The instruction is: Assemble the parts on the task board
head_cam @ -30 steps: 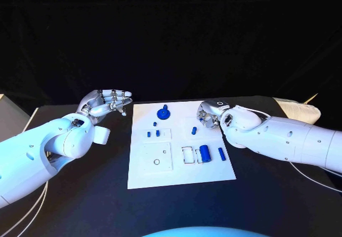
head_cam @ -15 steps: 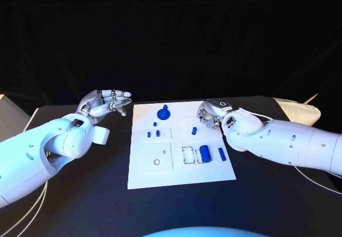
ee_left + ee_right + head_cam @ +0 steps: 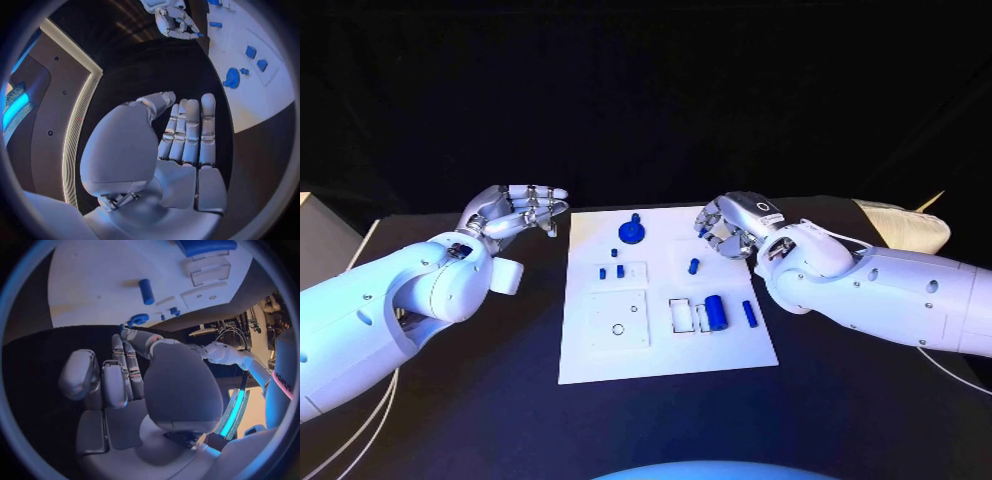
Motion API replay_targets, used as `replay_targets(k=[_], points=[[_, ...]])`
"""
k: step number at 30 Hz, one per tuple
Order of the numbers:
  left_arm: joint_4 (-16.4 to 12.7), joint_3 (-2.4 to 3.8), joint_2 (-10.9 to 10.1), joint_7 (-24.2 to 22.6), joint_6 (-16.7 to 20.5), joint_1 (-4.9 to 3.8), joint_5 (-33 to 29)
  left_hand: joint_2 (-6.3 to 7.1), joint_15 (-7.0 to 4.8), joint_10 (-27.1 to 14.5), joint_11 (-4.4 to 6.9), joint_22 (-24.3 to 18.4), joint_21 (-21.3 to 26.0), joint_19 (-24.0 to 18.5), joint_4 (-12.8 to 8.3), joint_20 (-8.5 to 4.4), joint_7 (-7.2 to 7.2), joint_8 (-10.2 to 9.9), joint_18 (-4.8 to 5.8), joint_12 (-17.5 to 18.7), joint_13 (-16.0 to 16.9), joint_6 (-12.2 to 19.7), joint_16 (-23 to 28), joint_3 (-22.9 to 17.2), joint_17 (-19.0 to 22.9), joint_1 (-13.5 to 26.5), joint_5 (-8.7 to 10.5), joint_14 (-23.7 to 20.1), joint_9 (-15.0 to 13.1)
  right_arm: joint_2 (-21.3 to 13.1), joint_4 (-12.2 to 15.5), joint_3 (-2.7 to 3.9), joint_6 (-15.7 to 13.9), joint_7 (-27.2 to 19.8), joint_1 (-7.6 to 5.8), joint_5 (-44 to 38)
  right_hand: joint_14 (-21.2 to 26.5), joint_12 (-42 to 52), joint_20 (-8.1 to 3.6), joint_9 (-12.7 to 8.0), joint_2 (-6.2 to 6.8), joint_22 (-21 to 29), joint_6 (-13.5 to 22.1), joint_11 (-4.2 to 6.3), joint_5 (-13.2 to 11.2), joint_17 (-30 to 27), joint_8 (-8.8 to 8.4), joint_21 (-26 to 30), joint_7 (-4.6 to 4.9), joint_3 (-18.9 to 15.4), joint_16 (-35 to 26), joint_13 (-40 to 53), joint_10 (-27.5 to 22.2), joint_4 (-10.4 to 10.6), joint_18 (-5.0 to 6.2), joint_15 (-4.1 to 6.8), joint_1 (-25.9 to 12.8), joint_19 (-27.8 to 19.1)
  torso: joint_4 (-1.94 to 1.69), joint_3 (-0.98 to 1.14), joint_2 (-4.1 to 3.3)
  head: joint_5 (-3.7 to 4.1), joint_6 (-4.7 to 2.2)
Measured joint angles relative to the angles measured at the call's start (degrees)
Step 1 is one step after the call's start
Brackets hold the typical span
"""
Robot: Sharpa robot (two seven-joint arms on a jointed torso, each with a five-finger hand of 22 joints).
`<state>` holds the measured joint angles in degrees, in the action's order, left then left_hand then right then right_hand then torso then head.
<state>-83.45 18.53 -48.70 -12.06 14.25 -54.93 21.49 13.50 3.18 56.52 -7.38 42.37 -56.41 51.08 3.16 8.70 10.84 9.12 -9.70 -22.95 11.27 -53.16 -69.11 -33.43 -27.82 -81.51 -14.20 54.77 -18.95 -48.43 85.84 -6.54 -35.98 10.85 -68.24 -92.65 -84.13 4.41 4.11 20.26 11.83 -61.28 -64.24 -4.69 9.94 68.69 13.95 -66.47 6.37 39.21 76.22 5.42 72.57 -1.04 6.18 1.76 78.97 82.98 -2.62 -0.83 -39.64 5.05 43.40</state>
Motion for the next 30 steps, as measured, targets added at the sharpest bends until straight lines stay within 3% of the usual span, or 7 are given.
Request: replay_targets(k=[4,13,22,30], points=[[-0.20,0.00,0.01,-0.08,0.01,0.21,0.00,0.00,0.00,0.00,0.00,-0.08,0.00,0.00,0.00,0.00,0.20,0.00,0.00,0.00,0.00,-0.20,0.00,0.00,0.00,0.00,0.00,0.00,0.00,-0.10,3.28,0.02,-0.14,-0.78,0.42,0.81,0.00,-0.11,0.00,-0.02,0.01,0.00,0.00,0.00,0.00,0.00,0.00,0.02,0.00,0.00,0.00,-0.09,0.00,0.00,-0.01,0.00,-0.01,0.00,-0.03,-0.02,-0.01,-0.37,-0.06],[-1.26,-0.01,0.01,-0.49,0.13,0.57,-0.03,0.00,0.00,0.00,0.00,-0.07,0.00,0.00,0.00,0.00,0.20,0.21,0.00,0.00,0.00,-0.20,0.00,0.00,0.06,0.00,0.00,0.00,0.05,2.21,7.34,-0.48,0.18,-1.94,2.31,1.61,0.00,-0.15,-0.21,-0.02,0.02,0.01,0.01,0.00,-0.01,-0.01,-0.01,0.02,-0.01,0.00,0.00,-0.07,0.00,0.00,0.00,-0.01,-0.01,-0.21,-0.16,-0.13,-0.02,-1.30,-0.02],[-2.34,-0.01,0.00,-0.92,0.21,0.75,-0.12,0.00,0.00,0.00,0.01,-0.07,0.00,0.00,0.00,0.00,0.20,0.21,0.00,0.00,-0.01,-0.20,0.00,0.00,0.06,0.00,0.00,0.00,0.05,5.99,7.33,-1.28,2.32,-2.15,5.27,0.64,0.00,-0.35,-0.20,0.01,0.03,0.01,0.03,0.00,0.27,-0.07,-0.02,0.03,-0.03,-0.01,0.00,-0.01,0.00,0.01,0.00,-0.01,-0.02,-0.21,-0.25,-0.20,-0.12,-2.03,0.40],[-2.54,-0.01,-0.04,-1.01,0.22,0.80,-0.20,0.00,0.00,0.01,0.01,-0.12,0.00,0.00,0.00,0.00,0.20,0.21,0.00,0.00,-0.01,-0.20,0.00,0.00,0.06,0.00,0.00,0.00,0.04,7.85,6.22,-1.53,4.69,-1.40,6.75,-0.92,0.00,-0.41,-0.21,0.08,0.03,0.08,-0.11,0.00,0.31,-0.16,-0.08,0.03,0.11,0.16,0.00,-0.02,0.00,-0.16,0.00,-0.01,-0.02,-0.21,-0.21,-0.14,-0.14,-2.56,0.58]])
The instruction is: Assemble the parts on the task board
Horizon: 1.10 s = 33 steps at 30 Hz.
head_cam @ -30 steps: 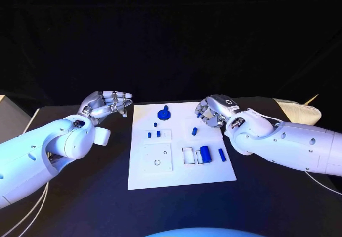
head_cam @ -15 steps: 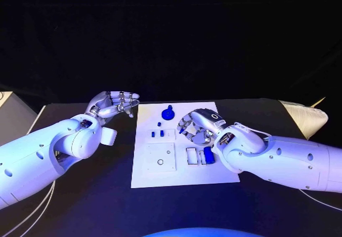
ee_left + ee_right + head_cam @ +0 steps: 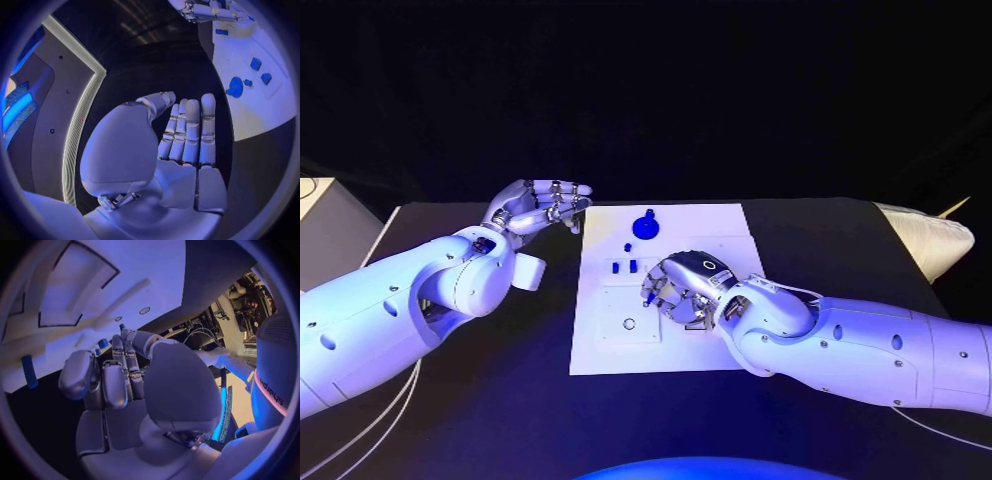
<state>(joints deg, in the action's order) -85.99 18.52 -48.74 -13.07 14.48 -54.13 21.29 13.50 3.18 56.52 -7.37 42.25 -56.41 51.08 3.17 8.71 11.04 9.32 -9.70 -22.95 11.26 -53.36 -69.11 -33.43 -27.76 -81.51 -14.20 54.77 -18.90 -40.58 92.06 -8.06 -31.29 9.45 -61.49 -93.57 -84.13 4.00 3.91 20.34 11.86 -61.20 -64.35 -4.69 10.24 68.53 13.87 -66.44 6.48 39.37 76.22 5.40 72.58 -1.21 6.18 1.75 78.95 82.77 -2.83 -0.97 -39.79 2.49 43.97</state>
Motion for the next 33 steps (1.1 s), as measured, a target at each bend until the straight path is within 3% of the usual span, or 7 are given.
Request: replay_targets(k=[12,33], points=[[-0.01,0.00,-0.04,0.05,-0.01,0.03,-0.08,0.00,0.00,-0.21,-0.21,-0.06,0.28,0.00,0.16,0.00,0.00,0.00,0.00,0.00,-0.01,0.00,0.00,0.16,0.07,0.00,0.00,0.00,0.00,1.34,-0.74,-0.05,1.18,1.69,0.76,-2.21,0.00,0.23,0.00,0.01,0.01,0.00,0.00,0.00,0.20,-0.03,-0.06,0.00,0.00,0.00,0.00,-0.04,0.00,0.00,0.00,0.00,0.00,0.00,0.05,0.08,-0.03,-0.36,0.34],[0.06,0.00,-0.30,0.21,-0.05,0.05,-0.14,0.00,0.00,-0.21,-0.21,-0.11,0.28,0.00,0.16,0.00,0.00,0.00,0.00,0.00,-0.01,0.01,0.23,0.16,0.06,0.00,0.00,0.00,0.04,1.61,-0.81,-0.04,0.00,4.03,0.85,-4.99,0.00,0.20,0.00,0.11,-0.09,0.00,0.03,0.00,0.42,-0.02,0.19,0.00,-0.02,-0.01,0.00,0.05,0.00,0.01,0.00,-0.01,-0.41,0.00,0.05,0.05,-0.05,-0.44,0.80]])
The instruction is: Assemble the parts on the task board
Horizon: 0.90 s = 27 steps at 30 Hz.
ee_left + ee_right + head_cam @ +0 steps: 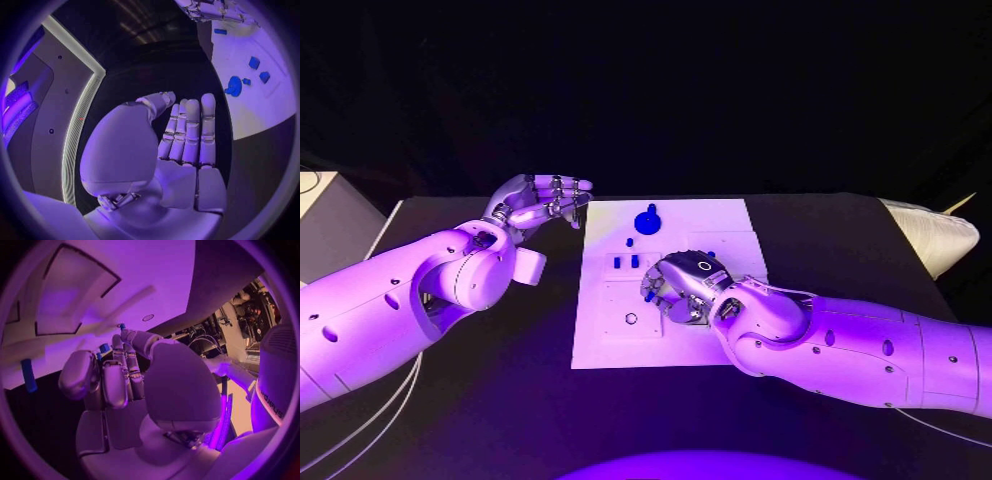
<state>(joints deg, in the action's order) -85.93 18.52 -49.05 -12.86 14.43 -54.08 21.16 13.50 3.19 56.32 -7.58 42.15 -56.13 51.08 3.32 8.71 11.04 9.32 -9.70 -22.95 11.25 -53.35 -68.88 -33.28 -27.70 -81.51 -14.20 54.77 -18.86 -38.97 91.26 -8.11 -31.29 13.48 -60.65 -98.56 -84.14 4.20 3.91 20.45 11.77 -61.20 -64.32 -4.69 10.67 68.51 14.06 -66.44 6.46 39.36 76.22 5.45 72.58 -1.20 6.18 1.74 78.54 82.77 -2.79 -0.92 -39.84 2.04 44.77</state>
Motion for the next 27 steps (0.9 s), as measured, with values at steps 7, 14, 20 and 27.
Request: replay_targets(k=[7,14,20,27], points=[[0.02,0.00,-0.02,0.09,-0.02,0.00,-0.01,0.00,0.21,0.00,0.00,0.00,0.00,0.00,0.00,0.00,0.00,0.00,0.00,0.00,0.00,0.00,0.00,0.00,0.05,0.00,0.00,-0.21,0.00,0.04,-0.12,0.00,-0.33,0.49,0.00,-0.55,0.00,-0.02,0.00,0.01,0.00,0.00,0.09,0.00,0.10,0.00,-0.01,0.00,-0.08,0.00,0.00,-0.02,0.00,0.00,0.00,0.00,0.00,0.00,-0.01,0.00,0.02,0.05,0.08],[0.02,0.00,-0.02,0.18,-0.04,0.00,-0.02,0.00,0.21,0.00,0.00,0.00,0.00,0.00,0.00,0.00,0.00,0.04,0.00,0.00,0.00,0.00,0.00,0.00,0.05,0.00,0.00,-0.21,-0.01,0.62,-0.70,0.00,-0.18,0.69,0.06,-0.86,0.00,-0.14,0.00,0.01,0.01,0.00,0.10,0.00,0.10,0.00,-0.02,0.00,-0.09,0.00,0.00,-0.06,0.00,0.00,0.00,0.00,0.01,0.00,-0.02,-0.01,0.02,0.05,0.20],[0.01,0.00,-0.04,0.24,-0.05,0.00,-0.02,0.00,0.21,0.00,0.00,-0.06,0.00,0.00,0.00,0.00,0.00,0.21,0.00,0.00,0.00,0.00,0.00,0.00,0.05,0.00,0.00,-0.21,-0.01,1.23,-1.54,0.00,0.31,0.79,0.30,-1.04,0.00,-0.15,0.00,-0.02,0.01,-0.03,0.10,0.00,0.10,0.00,-0.03,0.00,-0.10,-0.15,0.00,-0.05,0.00,-0.15,0.00,0.00,0.01,0.00,-0.07,-0.01,0.03,-0.05,0.35],[-0.02,0.00,-0.12,0.28,-0.06,0.01,-0.02,0.00,0.21,0.00,0.00,-0.06,-0.01,0.00,0.00,0.00,0.00,0.21,0.00,0.00,0.00,0.00,0.00,0.00,0.04,0.00,0.00,-0.21,-0.01,2.03,-2.35,0.14,1.15,1.01,0.53,-1.45,0.00,-0.23,0.00,0.02,0.02,0.00,0.06,0.00,0.10,0.00,-0.18,0.00,-0.06,0.02,0.00,0.02,0.00,-0.31,0.00,0.00,0.01,0.00,-0.05,-0.04,0.05,-0.20,0.45]])
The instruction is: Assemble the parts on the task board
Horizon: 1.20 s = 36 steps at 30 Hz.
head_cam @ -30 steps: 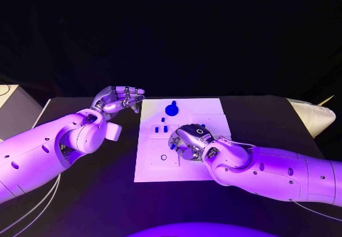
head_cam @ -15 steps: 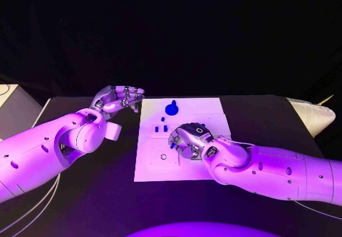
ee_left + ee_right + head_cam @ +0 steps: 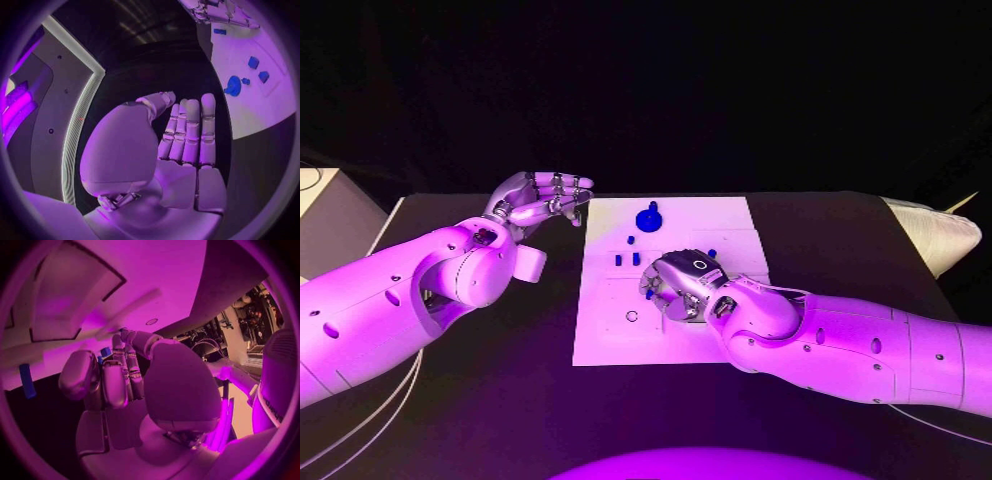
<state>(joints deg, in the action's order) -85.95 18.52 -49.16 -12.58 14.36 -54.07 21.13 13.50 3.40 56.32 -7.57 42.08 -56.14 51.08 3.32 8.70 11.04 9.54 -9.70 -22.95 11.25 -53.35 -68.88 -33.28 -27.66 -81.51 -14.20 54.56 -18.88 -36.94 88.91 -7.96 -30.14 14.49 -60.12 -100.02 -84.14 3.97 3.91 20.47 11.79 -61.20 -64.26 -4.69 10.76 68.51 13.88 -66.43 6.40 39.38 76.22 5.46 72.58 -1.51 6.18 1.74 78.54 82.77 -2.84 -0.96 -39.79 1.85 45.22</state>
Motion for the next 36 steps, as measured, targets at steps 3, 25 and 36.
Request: replay_targets(k=[3,25,36], points=[[-0.01,0.00,-0.03,0.02,0.00,0.00,0.00,0.00,0.00,0.00,0.00,0.00,0.00,0.00,0.00,0.00,0.00,0.00,0.00,0.00,0.00,0.00,0.00,0.00,0.00,0.00,0.00,0.00,0.00,0.17,-0.11,0.05,0.34,0.09,0.00,-0.24,0.00,0.00,0.00,0.00,0.00,0.00,-0.08,0.00,0.00,0.00,0.19,0.00,0.08,0.00,0.00,0.00,0.00,0.00,0.00,0.00,0.00,0.00,0.03,-0.01,0.00,-0.01,0.04],[0.00,0.00,-0.15,0.08,-0.05,0.00,-0.01,0.00,0.00,-0.21,0.21,-0.11,0.39,0.00,0.40,0.00,0.00,0.00,0.00,0.00,0.00,0.00,0.00,0.40,0.08,0.00,0.00,0.00,0.09,-0.85,0.30,-0.16,-0.32,-0.45,0.24,0.11,0.12,0.10,2.26,-2.53,0.25,11.31,9.52,-1.87,-0.88,-8.08,-7.32,11.72,1.34,-22.35,-2.35,-1.74,-17.69,5.57,0.93,-2.56,3.16,-3.71,0.14,0.08,0.04,0.05,-0.09],[0.08,0.00,-0.14,0.11,-0.10,0.02,-0.01,0.00,0.00,-0.20,0.21,-0.17,0.39,0.00,0.40,0.00,0.00,0.00,0.00,0.00,0.00,0.00,0.00,0.40,0.08,0.00,0.00,0.00,0.09,-3.23,2.17,-0.15,-2.21,0.45,0.23,0.30,0.12,1.15,2.48,-3.33,0.56,11.63,9.76,-2.08,-0.65,-9.06,-8.37,12.65,1.11,-27.64,-2.30,-1.74,-19.06,12.09,0.93,-2.56,8.57,-3.48,0.18,0.09,0.04,0.39,-0.35]])
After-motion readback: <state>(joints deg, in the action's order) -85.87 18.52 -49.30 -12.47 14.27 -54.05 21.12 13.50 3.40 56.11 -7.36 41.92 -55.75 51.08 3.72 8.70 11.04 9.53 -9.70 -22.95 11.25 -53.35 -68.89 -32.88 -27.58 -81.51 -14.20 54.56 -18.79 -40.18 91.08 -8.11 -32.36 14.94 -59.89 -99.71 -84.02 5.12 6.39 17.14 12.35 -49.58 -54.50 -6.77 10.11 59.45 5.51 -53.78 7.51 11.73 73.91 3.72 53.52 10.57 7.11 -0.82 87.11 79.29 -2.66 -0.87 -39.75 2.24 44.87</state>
